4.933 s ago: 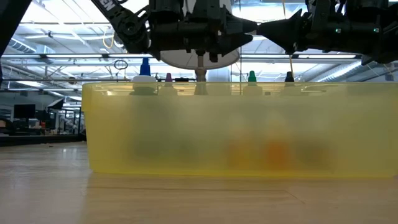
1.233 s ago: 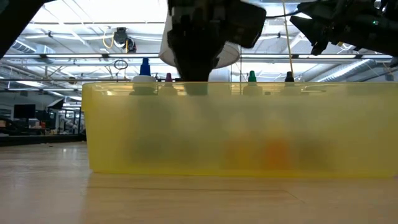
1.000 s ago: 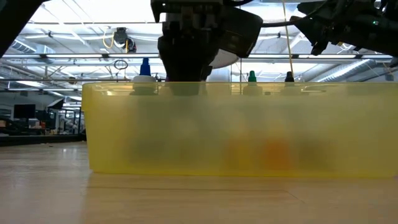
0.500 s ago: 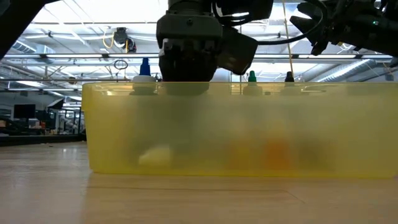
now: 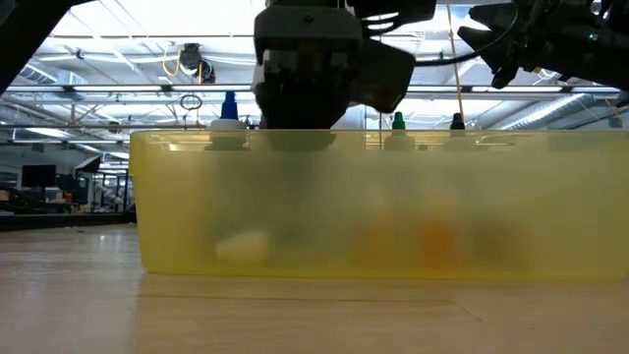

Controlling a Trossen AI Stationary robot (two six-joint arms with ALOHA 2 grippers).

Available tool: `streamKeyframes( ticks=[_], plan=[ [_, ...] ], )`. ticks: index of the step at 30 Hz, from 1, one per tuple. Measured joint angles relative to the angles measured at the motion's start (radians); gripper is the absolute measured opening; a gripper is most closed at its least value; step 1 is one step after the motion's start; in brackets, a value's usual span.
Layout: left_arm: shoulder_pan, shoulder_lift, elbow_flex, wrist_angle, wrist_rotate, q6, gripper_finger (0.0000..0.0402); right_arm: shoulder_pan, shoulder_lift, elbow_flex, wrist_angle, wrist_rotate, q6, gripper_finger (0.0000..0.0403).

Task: Pick & Place food coloring
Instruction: Return to Home Position

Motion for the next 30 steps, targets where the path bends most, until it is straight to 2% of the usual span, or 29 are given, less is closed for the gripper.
streamKeyframes(
  ticks=[6, 8, 13, 16, 18, 21, 24, 26, 28, 30],
  plan=[
    [0.018, -0.008, 0.083, -0.007, -0.007, 0.0, 0.0147, 0.0, 0.0, 0.0, 0.0, 0.0, 0.0, 0.0173],
    [0.022, -0.035, 0.126, -0.004, -0.04, 0.019, 0.0148, 0.0, 0.0, 0.0, -0.003, 0.0, 0.0, 0.0173],
    [-0.036, -0.207, 0.161, 0.108, -0.272, 0.175, 0.0144, 0.0, -0.002, 0.0, -0.009, 0.0, 0.006, 0.0173],
    [-0.103, -0.369, 0.087, 0.211, -0.437, 0.28, 0.014, 0.0, -0.005, 0.0, -0.013, 0.0, 0.007, 0.0173],
    [-0.148, -0.493, -0.044, 0.345, -0.529, 0.345, 0.0137, 0.0, -0.005, 0.0, -0.016, 0.0, 0.007, 0.0173],
    [-0.174, -0.687, -0.398, 0.714, -0.563, 0.435, 0.0136, 0.0, -0.005, 0.0, -0.017, 0.0, 0.006, 0.0173],
    [-0.11, -0.835, -0.821, 1.233, -0.486, 0.452, 0.0141, 0.0, -0.005, 0.0, -0.017, -0.001, 0.006, 0.0173],
    [-0.033, -0.889, -1.042, 1.535, -0.419, 0.396, 0.0146, 0.0, -0.005, 0.0, -0.018, 0.0, 0.01, 0.0173],
    [0.047, -0.938, -1.2, 1.686, -0.331, 0.318, 0.0149, 0.0, -0.005, 0.0, -0.019, 0.0, 0.024, 0.0173],
    [0.104, -1.007, -1.308, 1.743, -0.257, 0.268, 0.0148, 0.0, -0.005, 0.0, -0.022, 0.0, 0.027, 0.0173]
  ],
)
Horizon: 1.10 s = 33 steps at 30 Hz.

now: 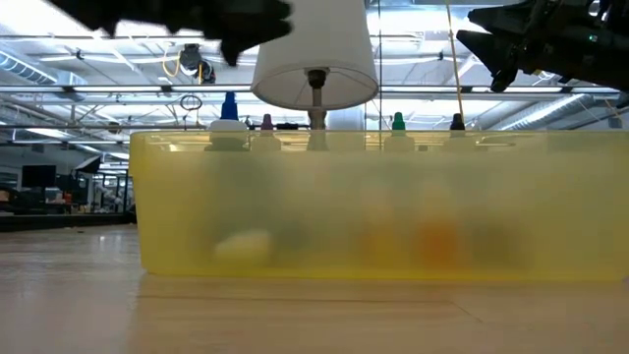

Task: Pick & Place food coloring
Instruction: Return to Home Position

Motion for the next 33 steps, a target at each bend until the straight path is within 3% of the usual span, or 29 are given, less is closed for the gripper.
streamKeyframes(
  ticks=[11, 17, 20, 24, 29, 33],
  plan=[
    [0.124, -0.658, -0.472, 0.038, -0.086, -0.022, 0.0132, 0.0, 0.0, 0.0, -0.023, 0.007, -0.026, 0.0173],
    [0.134, -0.933, -0.656, 0.0, -0.095, -0.055, 0.0131, 0.0, -0.001, 0.0, -0.088, 0.153, -0.024, 0.0173],
    [0.133, -1.013, -0.643, -0.182, -0.1, -0.083, 0.0131, 0.0, -0.007, 0.0, -0.179, 0.183, -0.028, 0.0173],
    [0.131, -1.06, -0.65, -0.226, -0.1, -0.097, 0.0131, 0.0, -0.053, 0.0, -0.249, 0.183, -0.051, 0.0173],
    [0.131, -1.07, -0.651, -0.249, -0.098, -0.087, 0.0131, 0.0, -0.201, 0.0, -0.417, 0.188, -0.068, 0.0173],
    [0.131, -1.07, -0.651, -0.284, -0.101, -0.091, 0.0131, 0.0, -0.364, 0.0, -0.617, 0.269, -0.074, 0.0173]
  ],
)
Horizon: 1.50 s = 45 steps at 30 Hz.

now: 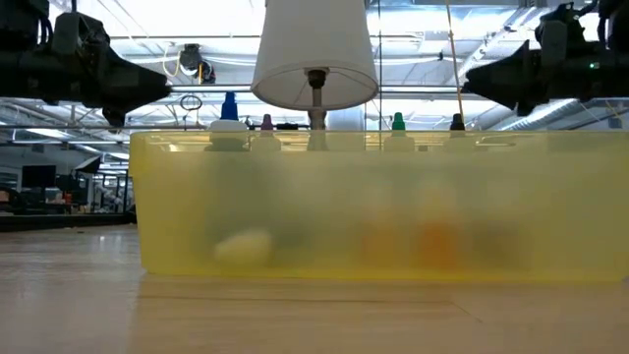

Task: Pick & Place food coloring
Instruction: Return to Home Position

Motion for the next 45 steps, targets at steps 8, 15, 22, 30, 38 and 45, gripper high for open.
streamKeyframes(
  ticks=[8, 15, 22, 30, 38, 45],
  plan=[
    [0.0, 0.0, 0.0, -0.031, 0.0, -0.019, 0.0131, 0.0, -0.314, 0.0, -0.353, 0.047, 0.002, 0.0173],
    [0.001, 0.004, 0.0, -0.049, -0.039, -0.041, 0.0131, 0.0, -0.309, 0.016, -0.388, 0.045, 0.001, 0.0173],
    [0.001, 0.034, 0.0, -0.091, -0.044, -0.021, 0.0132, 0.0, -0.294, 0.016, -0.392, 0.044, 0.021, 0.0173],
    [0.001, 0.038, 0.0, -0.091, -0.044, -0.018, 0.0132, 0.0, -0.291, 0.016, -0.374, 0.045, 0.023, 0.0173],
    [0.001, 0.038, 0.0, -0.09, -0.044, -0.016, 0.0131, 0.0, -0.291, 0.016, -0.37, 0.045, 0.023, 0.0173],
    [0.001, 0.038, 0.0, -0.09, -0.044, -0.016, 0.0132, 0.0, -0.291, 0.016, -0.37, 0.045, 0.023, 0.0173]
  ],
)
